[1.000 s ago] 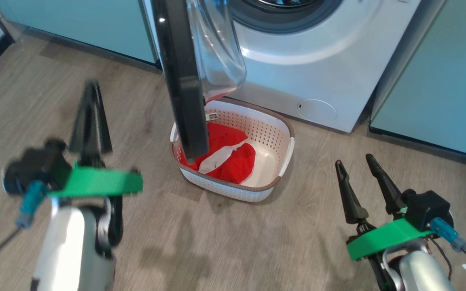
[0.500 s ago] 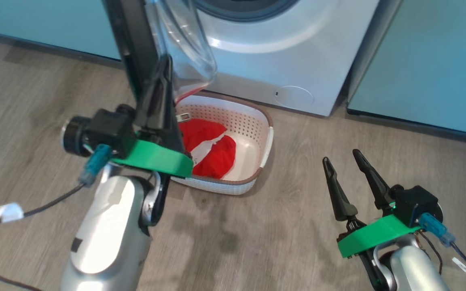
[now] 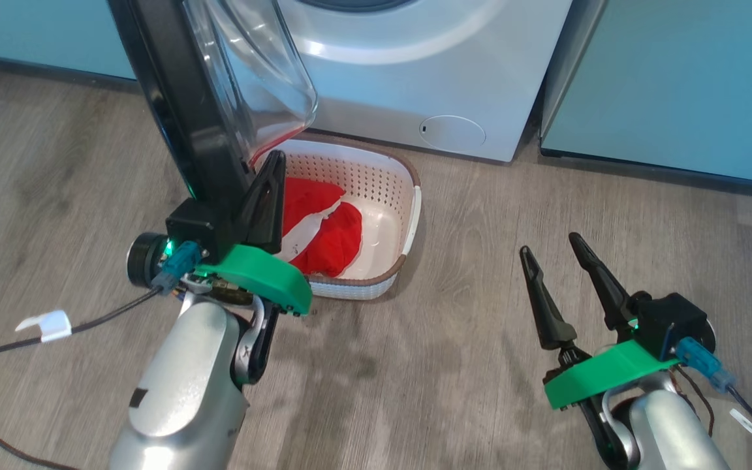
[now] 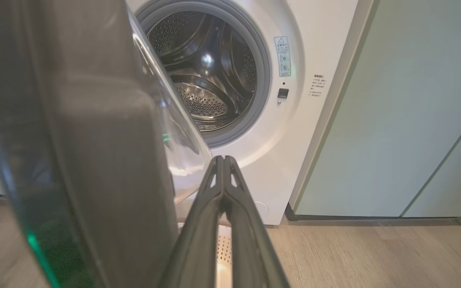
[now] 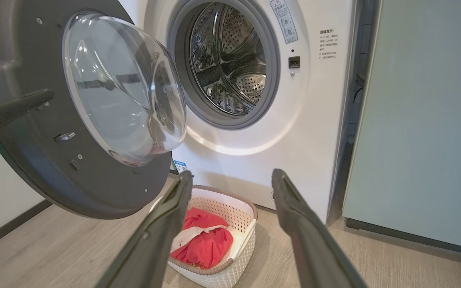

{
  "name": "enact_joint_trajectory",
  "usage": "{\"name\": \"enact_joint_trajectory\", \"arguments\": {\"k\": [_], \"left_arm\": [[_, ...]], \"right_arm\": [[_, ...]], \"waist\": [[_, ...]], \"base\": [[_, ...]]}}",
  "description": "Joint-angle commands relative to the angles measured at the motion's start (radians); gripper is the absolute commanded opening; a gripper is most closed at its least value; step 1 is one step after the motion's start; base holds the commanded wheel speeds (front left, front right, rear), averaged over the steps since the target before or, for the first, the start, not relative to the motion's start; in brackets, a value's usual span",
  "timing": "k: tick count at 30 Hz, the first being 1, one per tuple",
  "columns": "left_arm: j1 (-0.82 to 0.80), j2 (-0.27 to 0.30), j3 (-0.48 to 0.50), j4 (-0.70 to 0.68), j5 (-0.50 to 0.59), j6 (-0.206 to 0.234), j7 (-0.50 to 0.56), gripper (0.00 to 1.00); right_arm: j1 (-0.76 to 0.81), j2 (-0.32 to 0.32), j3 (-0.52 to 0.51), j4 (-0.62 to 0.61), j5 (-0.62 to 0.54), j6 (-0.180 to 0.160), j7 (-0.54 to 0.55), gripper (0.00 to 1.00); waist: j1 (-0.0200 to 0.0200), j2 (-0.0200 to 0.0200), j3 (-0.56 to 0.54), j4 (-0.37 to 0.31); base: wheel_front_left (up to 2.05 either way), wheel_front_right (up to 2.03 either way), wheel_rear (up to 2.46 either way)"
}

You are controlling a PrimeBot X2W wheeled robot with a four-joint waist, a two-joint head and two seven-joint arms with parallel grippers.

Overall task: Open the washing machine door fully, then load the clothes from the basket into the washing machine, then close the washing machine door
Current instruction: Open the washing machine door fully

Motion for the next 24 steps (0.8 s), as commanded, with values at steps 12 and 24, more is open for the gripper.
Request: {"name": "enact_joint_trajectory", "arguments": {"k": [12,24], "left_arm": [[-0.027,0.013,0.054,0.014,-0.023,0.003,-0.005,0.0],[-0.043,0.013,0.121,0.029,-0.025,0.008,-0.005,0.0]], "right_arm": [[-0.031,0.0,0.015,-0.032,-0.019,0.0,-0.009,1.0],[-0.042,0.0,0.026,-0.034,-0.047,0.0,0.003,1.0]], "waist": [[0.0,0.0,0.007,0.052],[0.0,0.0,0.041,0.162]], "base": [[0.0,0.0,0.0],[0.0,0.0,0.0]]}}
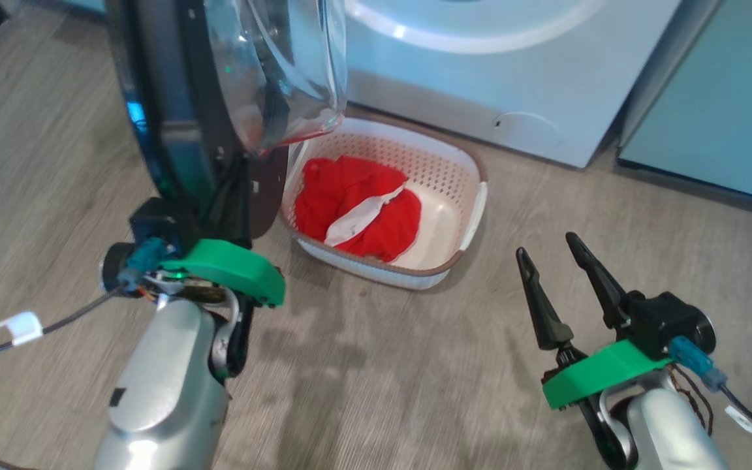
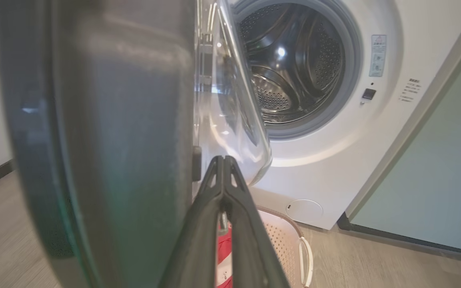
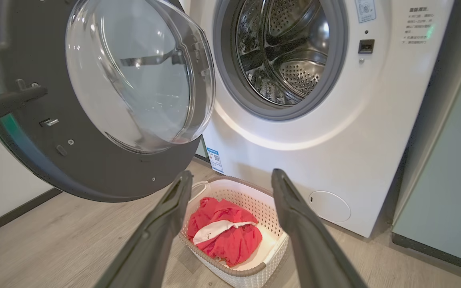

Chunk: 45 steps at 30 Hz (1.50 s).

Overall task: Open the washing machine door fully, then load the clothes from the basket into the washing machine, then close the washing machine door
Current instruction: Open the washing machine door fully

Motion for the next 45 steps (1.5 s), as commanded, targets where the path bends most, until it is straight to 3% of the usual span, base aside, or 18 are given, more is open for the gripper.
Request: {"name": "enact_joint_trajectory", "arguments": {"k": [1,20,24,26,30,39,45], "left_arm": [[-0.046,0.018,0.047,-0.021,0.003,0.003,-0.005,0.0],[-0.168,0.025,0.442,-0.008,0.121,-0.094,-0.005,0.0],[-0.203,0.03,0.584,-0.004,0.14,-0.131,-0.005,0.0],[-0.203,0.03,0.584,-0.004,0.14,-0.131,-0.005,0.0],[-0.234,0.044,0.672,0.01,0.164,-0.158,-0.005,0.0],[-0.309,0.118,0.782,0.056,0.2,-0.191,-0.005,0.0],[-0.338,0.121,0.822,0.062,0.222,-0.201,-0.005,0.0]], "right_arm": [[-0.044,0.0,0.023,-0.036,-0.007,0.0,0.001,1.0],[-0.117,0.0,0.017,-0.104,-0.09,0.0,0.071,1.0],[-0.127,0.0,0.01,-0.126,-0.11,0.0,0.088,1.0],[-0.127,0.0,0.01,-0.126,-0.11,0.0,0.088,1.0],[-0.134,0.0,0.008,-0.142,-0.125,0.0,0.101,1.0],[-0.109,0.0,-0.001,-0.179,-0.146,0.0,0.125,1.0],[-0.099,0.0,-0.009,-0.2,-0.149,0.0,0.133,1.0]], "waist": [[0.0,0.0,0.017,0.017],[0.0,0.0,0.192,0.045],[0.0,0.0,0.232,0.038],[0.0,0.0,0.232,0.038],[0.0,0.0,0.257,0.03],[0.0,0.0,0.303,0.024],[0.0,0.0,0.32,0.028]], "base": [[0.0,0.0,0.0],[0.0,0.0,0.0],[0.0,0.0,0.0],[0.0,0.0,0.0],[0.0,0.0,0.0],[0.0,0.0,0.0],[0.0,0.0,0.0]]}}
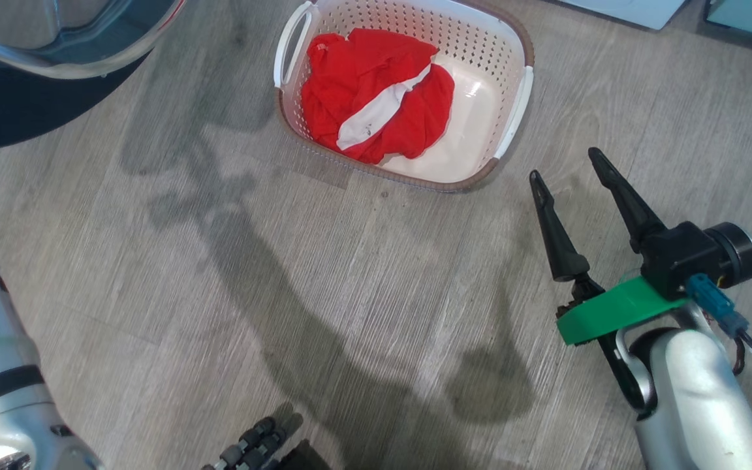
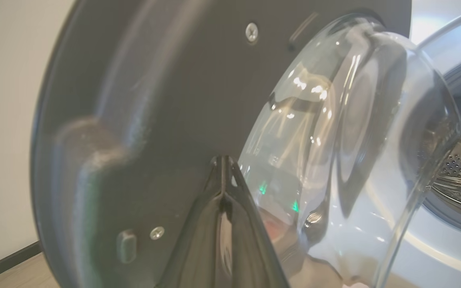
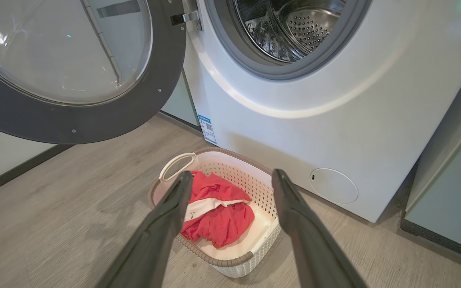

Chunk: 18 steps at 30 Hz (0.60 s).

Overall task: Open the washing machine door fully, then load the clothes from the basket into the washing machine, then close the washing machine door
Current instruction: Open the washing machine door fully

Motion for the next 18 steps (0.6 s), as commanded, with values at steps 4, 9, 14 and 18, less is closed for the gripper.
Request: {"name": "enact_joint_trajectory", "arguments": {"k": [4,9,14,18], "left_arm": [[-0.015,0.052,0.051,-0.026,0.016,-0.004,-0.005,0.0],[-0.002,0.04,0.067,-0.031,0.028,-0.01,-0.005,0.0],[0.014,0.043,0.057,-0.026,0.046,-0.015,-0.005,0.0],[0.04,0.045,0.028,-0.038,0.057,-0.017,-0.005,0.0]], "right_arm": [[0.022,0.007,0.021,-0.048,-0.012,0.0,0.008,1.0],[0.021,0.007,0.019,-0.05,-0.014,0.0,0.012,1.0],[0.019,0.007,0.023,-0.035,-0.003,0.0,0.003,1.0],[0.018,0.007,0.028,-0.009,0.015,0.0,-0.017,1.0]], "waist": [[-0.0001,0.0,0.008,0.005],[-0.0001,0.0,0.007,0.008],[-0.0001,0.0,-0.018,0.005],[-0.0001,0.0,-0.058,-0.001]], "base": [[0.0,0.0,0.0],[0.0,0.0,0.0],[0.0,0.0,0.0],[0.0,0.0,0.0]]}}
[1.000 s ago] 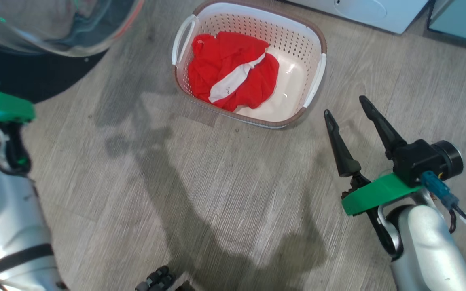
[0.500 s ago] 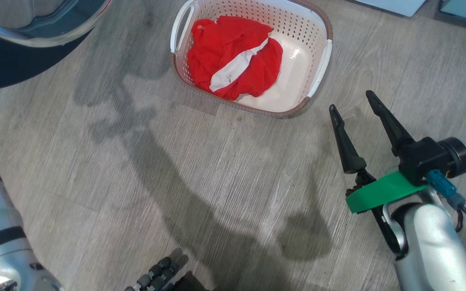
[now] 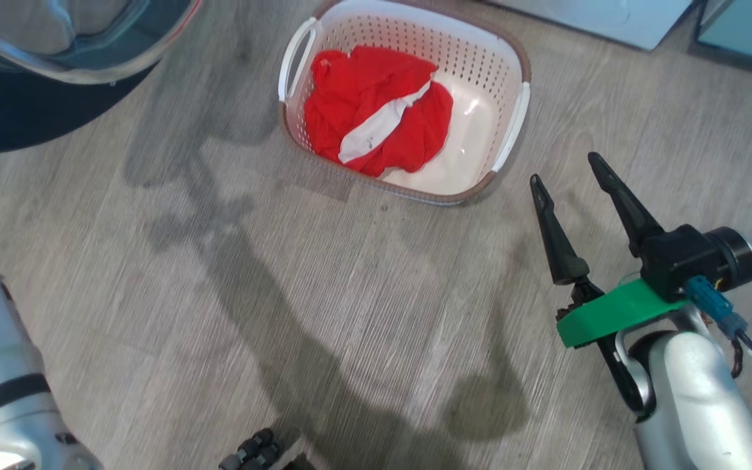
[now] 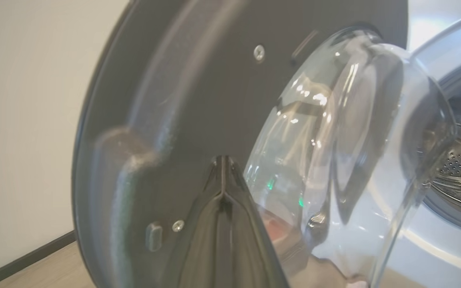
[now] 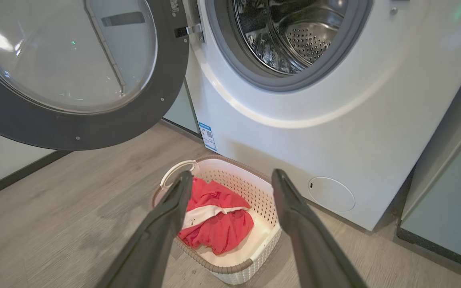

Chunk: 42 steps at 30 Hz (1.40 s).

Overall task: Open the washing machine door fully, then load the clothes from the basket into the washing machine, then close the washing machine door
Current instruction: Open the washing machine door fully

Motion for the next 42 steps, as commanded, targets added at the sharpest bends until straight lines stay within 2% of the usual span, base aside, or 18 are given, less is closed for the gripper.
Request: {"name": "enact_joint_trajectory", "arguments": {"k": [1,15,22,30,38,42], "left_arm": [[0.031,0.055,-0.003,-0.04,0.012,-0.001,-0.005,0.0],[0.201,0.033,-0.243,-0.136,0.01,-0.001,-0.005,0.0],[0.338,0.009,-0.356,-0.199,-0.005,-0.001,-0.005,0.0],[0.501,-0.022,-0.424,-0.256,-0.036,-0.001,-0.005,0.0],[0.613,-0.033,-0.479,-0.318,-0.067,0.007,-0.005,0.0],[0.649,-0.033,-0.511,-0.381,-0.099,0.032,-0.005,0.0]], "right_arm": [[0.016,0.007,0.031,-0.021,0.012,0.0,-0.015,1.0],[0.022,0.007,0.023,0.093,0.094,0.0,-0.1,1.0],[0.055,0.007,-0.014,0.123,0.122,0.0,-0.124,1.0],[0.099,0.007,-0.039,0.129,0.139,0.0,-0.134,1.0],[0.149,0.007,-0.074,0.112,0.142,0.0,-0.136,1.0],[0.168,0.007,-0.096,0.1,0.147,0.0,-0.137,1.0]], "waist": [[-0.0001,0.0,-0.028,-0.006],[-0.0001,0.0,-0.222,-0.069],[-0.0001,0.0,-0.324,-0.142],[-0.0001,0.0,-0.426,-0.274],[-0.0001,0.0,-0.461,-0.373],[-0.0001,0.0,-0.464,-0.399]], "base": [[0.0,0.0,0.0],[0.0,0.0,0.0],[0.0,0.0,0.0],[0.0,0.0,0.0],[0.0,0.0,0.0],[0.0,0.0,0.0]]}}
